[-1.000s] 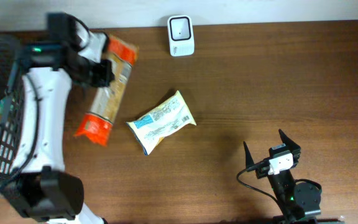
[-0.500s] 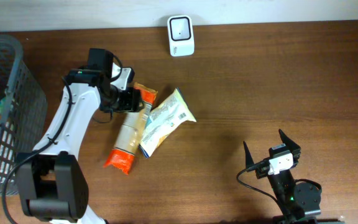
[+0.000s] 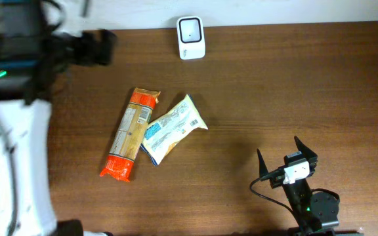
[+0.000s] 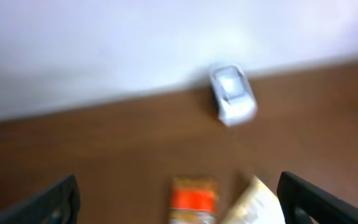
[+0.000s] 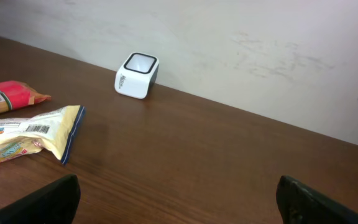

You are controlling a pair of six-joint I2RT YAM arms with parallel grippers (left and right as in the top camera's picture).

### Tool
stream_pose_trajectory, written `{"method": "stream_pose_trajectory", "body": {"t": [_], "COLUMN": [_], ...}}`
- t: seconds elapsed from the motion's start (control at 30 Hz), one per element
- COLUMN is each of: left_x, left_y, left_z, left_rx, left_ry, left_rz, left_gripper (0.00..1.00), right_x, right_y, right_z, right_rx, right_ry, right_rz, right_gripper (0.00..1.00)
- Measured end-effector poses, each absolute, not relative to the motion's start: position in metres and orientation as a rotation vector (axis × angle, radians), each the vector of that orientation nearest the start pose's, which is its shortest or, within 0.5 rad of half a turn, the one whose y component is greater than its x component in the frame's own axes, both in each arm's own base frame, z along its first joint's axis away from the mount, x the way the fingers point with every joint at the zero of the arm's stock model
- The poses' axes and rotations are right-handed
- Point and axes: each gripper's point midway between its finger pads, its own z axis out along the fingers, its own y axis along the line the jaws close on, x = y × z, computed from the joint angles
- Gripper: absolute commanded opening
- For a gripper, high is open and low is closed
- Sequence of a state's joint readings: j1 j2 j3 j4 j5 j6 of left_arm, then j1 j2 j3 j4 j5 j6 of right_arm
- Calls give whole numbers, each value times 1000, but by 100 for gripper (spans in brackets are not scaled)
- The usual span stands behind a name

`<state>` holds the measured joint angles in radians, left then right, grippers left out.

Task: Scan the item barcode
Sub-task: 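Place the red-orange package beside the snack bag with the left gripper, then grasp a white tube from the basket with the left gripper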

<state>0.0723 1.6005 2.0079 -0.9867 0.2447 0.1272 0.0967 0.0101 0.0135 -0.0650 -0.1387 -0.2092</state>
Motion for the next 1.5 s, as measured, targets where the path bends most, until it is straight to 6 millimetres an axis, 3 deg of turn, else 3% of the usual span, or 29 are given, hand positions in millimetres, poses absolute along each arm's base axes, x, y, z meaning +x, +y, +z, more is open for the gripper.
{"method": "stream_pose_trajectory", "body": {"t": [0.07, 0.1, 0.17, 0.23, 0.3, 0.43, 0.53, 0.7, 0.93, 1.07, 1.2, 1.27, 1.4, 1.5], "left_x": [415, 404, 387, 366, 345, 317, 308, 306, 278, 265, 269, 269, 273, 276], "left_y": [40, 79, 134, 192, 225, 275, 302, 315, 319, 326, 327, 324, 320, 318], "left_z": [430, 437, 431, 413, 387, 332, 278, 210, 113, 81, 62, 42, 35, 34], "left_rx": [37, -110, -333, -568, -712, -913, -994, -876, -761, -768, -755, -754, -734, -721], "left_ry": [2062, 2051, 2064, 2089, 2162, 2293, 2404, 2578, 2740, 2774, 2798, 2842, 2843, 2842], "left_rz": [18, 136, 288, 452, 542, 647, 683, 630, 551, 541, 499, 454, 396, 374], "left_gripper": [98, 98, 97, 96, 95, 96, 98, 98, 99, 100, 97, 85, 36, 23], "right_x": [241, 241, 241, 241, 241, 241, 241, 241, 241, 241, 241, 241, 241, 241], "right_y": [47, 47, 47, 47, 47, 47, 47, 47, 47, 47, 47, 47, 47, 47], "right_z": [162, 162, 162, 162, 162, 162, 162, 162, 162, 162, 162, 162, 162, 162], "right_rx": [-354, -354, -353, -353, -354, -353, -354, -354, -353, -354, -353, -353, -353, -353], "right_ry": [1593, 1593, 1593, 1593, 1593, 1593, 1593, 1593, 1593, 1593, 1593, 1593, 1593, 1593], "right_rz": [27, 27, 27, 27, 27, 27, 27, 27, 27, 27, 27, 27, 27, 26], "right_gripper": [99, 99, 99, 99, 99, 99, 99, 99, 99, 99, 98, 99, 99, 99]}}
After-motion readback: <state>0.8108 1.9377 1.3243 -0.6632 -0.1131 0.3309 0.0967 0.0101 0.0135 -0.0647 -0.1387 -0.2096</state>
